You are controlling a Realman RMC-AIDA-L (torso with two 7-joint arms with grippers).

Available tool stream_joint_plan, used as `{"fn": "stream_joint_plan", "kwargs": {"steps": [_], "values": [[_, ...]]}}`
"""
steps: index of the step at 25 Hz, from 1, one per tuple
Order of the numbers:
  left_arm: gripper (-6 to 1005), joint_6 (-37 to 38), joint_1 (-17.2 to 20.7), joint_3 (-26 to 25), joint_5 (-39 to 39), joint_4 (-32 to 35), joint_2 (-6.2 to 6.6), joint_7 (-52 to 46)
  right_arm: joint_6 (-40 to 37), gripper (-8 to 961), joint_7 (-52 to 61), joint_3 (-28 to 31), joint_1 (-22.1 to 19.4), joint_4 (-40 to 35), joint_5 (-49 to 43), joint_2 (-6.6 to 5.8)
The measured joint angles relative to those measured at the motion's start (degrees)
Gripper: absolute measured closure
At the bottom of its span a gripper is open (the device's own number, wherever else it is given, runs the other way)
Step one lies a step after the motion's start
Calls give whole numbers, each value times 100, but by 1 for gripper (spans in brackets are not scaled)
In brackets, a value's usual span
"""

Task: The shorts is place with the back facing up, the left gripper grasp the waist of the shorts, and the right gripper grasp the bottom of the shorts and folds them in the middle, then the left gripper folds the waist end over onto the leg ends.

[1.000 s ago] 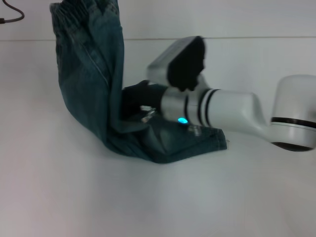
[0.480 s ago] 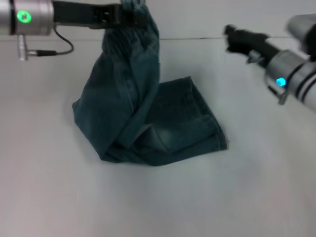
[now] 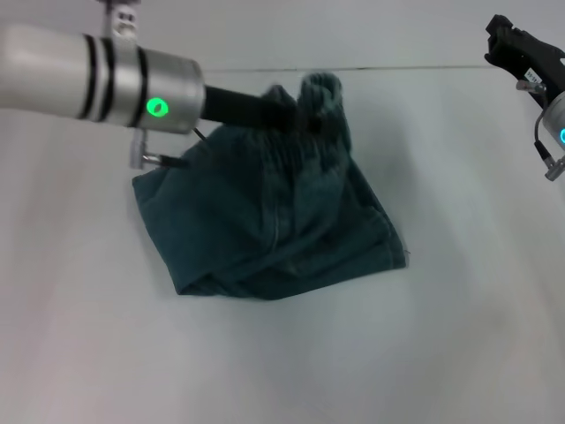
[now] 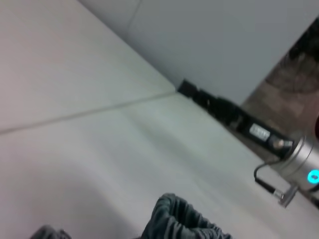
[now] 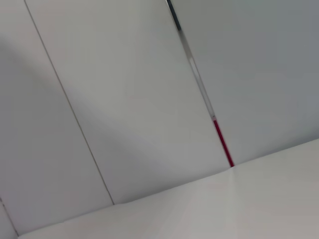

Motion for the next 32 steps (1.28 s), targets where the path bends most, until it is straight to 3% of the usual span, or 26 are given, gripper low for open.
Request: {"fn": "stream_joint_plan", "kwargs": {"steps": [5, 14, 18, 25, 29, 32], "values": [[884, -616, -58, 483, 18, -224, -158, 81, 30, 910, -10, -35, 23, 24, 3, 49], [520, -642, 252, 420, -155, 108, -205, 292, -49, 903, 177, -413, -52, 49, -50, 59], [389, -322, 852, 290, -712, 665, -227, 637, -865, 900, 719, -1233, -135, -186, -408, -12], [197, 876, 1619, -1086, -1307, 651, -147, 1530, -2677, 895, 2972, -3011, -443, -1660, -567, -15], [43, 1547, 2021, -1618, -1338, 544, -9, 1844, -3774, 746, 3975, -4132, -838, -2628, -576, -151], [44, 2078, 2321, -1897, -1130, 558, 81, 2049, -4371, 622, 4554, -4757, -1187, -3219, -581, -283]]}}
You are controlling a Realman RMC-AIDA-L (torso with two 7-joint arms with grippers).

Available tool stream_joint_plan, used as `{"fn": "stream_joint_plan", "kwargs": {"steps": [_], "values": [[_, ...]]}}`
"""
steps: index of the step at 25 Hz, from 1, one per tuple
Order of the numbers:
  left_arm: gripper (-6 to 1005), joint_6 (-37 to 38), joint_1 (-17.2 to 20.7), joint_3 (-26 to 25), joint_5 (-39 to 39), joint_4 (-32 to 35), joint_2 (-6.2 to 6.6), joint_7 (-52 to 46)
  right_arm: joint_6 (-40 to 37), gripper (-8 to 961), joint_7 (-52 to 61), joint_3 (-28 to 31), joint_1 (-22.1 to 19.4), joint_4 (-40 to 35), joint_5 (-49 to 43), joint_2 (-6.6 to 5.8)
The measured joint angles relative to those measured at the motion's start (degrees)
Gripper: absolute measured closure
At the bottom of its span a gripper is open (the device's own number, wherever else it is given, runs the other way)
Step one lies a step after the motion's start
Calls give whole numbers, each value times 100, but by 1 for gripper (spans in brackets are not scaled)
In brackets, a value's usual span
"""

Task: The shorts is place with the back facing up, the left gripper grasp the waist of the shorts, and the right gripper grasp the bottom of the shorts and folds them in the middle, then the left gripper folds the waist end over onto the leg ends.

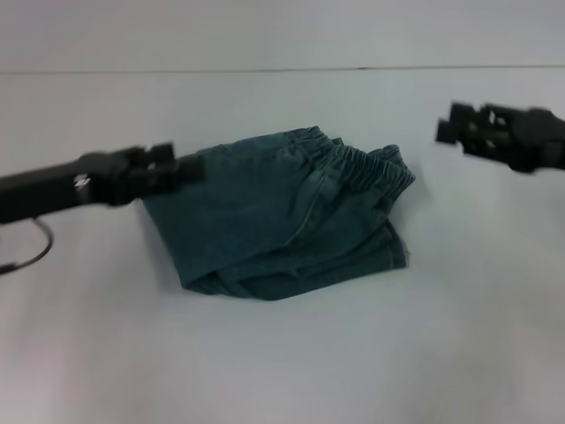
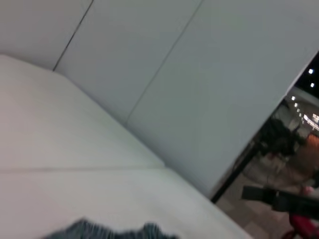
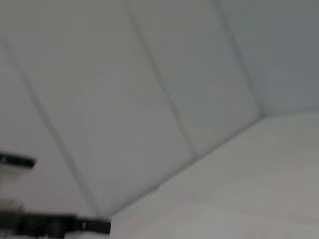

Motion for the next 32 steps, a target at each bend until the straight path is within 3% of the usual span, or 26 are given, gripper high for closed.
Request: {"fn": "stream_joint_plan", "kwargs": {"steps": [6, 15, 32], "values": [[48, 556, 284, -526, 565, 109, 55, 160, -454, 359, 402, -543, -523, -420, -38, -205], [50, 590, 249, -504, 746, 19, 33, 195, -487, 8, 414, -606, -592, -431, -590, -154], [50, 787, 295, -437, 747, 5, -3, 155, -385, 12, 375, -613, -648, -411, -692, -95]]}}
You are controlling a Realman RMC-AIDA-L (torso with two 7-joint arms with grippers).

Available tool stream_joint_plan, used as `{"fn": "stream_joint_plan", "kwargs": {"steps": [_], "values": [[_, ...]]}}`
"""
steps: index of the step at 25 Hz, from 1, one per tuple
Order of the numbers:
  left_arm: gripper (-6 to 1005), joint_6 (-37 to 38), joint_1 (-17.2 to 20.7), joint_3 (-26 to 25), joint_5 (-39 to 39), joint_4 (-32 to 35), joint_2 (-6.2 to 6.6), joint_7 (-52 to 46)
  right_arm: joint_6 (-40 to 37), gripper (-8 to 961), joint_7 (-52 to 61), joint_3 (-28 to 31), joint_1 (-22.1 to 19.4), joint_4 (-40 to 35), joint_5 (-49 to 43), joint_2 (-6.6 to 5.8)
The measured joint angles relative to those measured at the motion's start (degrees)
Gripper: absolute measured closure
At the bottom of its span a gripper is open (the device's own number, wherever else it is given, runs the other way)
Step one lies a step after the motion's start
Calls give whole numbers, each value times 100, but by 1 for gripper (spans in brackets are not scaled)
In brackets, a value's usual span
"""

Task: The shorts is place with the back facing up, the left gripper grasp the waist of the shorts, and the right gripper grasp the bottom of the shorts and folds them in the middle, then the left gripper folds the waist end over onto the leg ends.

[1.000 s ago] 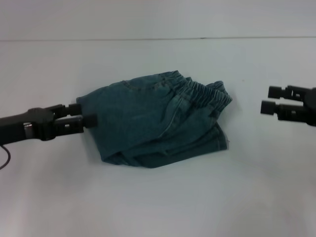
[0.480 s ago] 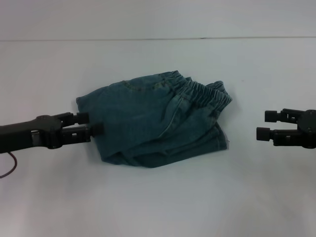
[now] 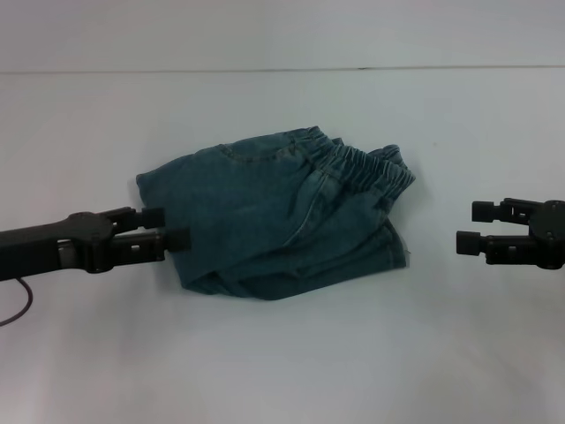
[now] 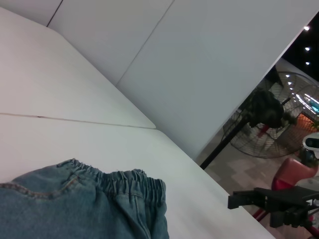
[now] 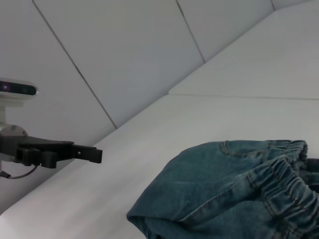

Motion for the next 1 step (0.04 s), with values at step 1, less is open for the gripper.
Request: {"fn": "stream_joint_plan", "kwargs": {"steps": [1], "values": [[50, 15, 1, -1, 0, 0, 0, -1, 15, 12, -1, 0, -2, 3, -2, 0]]}}
